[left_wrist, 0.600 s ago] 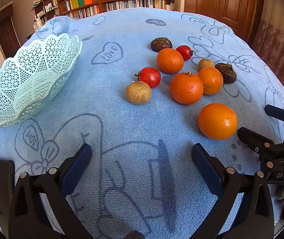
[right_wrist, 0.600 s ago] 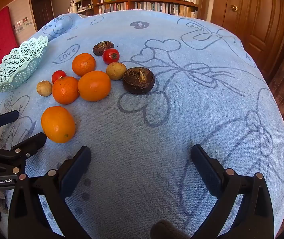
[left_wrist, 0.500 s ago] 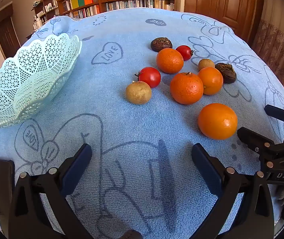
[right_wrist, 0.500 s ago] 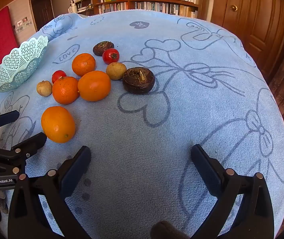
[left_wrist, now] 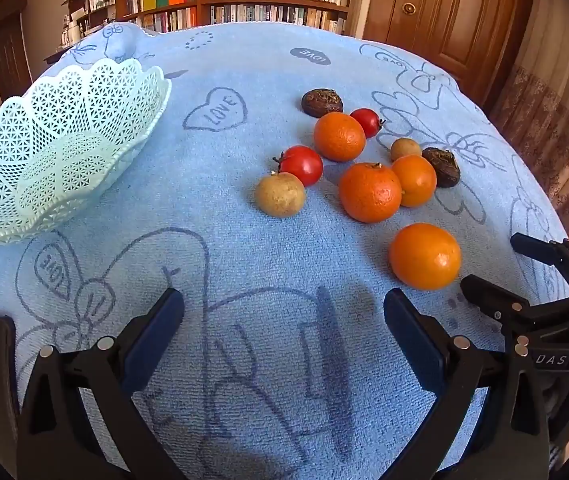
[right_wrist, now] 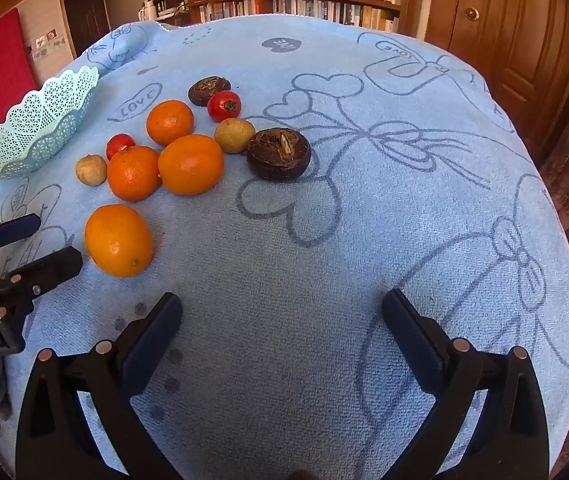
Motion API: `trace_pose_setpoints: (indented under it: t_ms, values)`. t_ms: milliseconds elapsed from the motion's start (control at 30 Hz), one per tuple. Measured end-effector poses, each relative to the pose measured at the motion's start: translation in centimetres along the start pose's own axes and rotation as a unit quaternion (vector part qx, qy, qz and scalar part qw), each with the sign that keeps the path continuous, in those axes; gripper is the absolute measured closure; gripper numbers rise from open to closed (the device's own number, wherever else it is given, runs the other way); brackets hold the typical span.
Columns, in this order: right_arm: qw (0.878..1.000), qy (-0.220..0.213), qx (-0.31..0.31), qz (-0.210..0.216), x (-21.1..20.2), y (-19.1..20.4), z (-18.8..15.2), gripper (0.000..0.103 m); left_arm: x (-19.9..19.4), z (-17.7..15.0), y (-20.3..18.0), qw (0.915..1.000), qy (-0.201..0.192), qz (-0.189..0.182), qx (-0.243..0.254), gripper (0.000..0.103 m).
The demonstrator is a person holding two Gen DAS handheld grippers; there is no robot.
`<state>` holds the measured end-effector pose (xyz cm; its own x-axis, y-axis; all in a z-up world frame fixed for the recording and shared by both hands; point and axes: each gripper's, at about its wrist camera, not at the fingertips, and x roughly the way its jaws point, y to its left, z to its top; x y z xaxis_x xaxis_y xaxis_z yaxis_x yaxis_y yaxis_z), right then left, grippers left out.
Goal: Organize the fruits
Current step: 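Move the left tool toward a small tan fruit while the right tool approaches a large orange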
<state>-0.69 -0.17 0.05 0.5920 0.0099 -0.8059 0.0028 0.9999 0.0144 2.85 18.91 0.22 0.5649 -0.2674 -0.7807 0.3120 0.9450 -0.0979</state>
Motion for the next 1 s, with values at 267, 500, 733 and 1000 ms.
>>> trace_pose_setpoints:
  t_ms: [267,500,733,1000]
  values:
    - [1.000,0.001,-0.009,-0.008,0.2,0.4,0.0,0.005,-0.6,-0.2,0.9,0.9990,-0.014,-0.032,-0.027,0.002]
    - [1.000,-0.018,-0.016,0.009,-0.7,0.8,-0.1,0.008,-1.3,0.0,2.0,0.9972,-0.020,-0.045,-0.056,0.002]
    - [0.995,-0.050,-0.028,0.080,-1.8,4.2,0.4,0.009,-3.8,0.9,3.4,0.9970,-0.054,0.025,-0.050,0.002]
    - [0.993,-0.039,-0.044,0.107,-0.4,6.9,2.0,0.045,-4.9,1.3,4.2,0.9961,-0.068,0.038,-0.041,0.002]
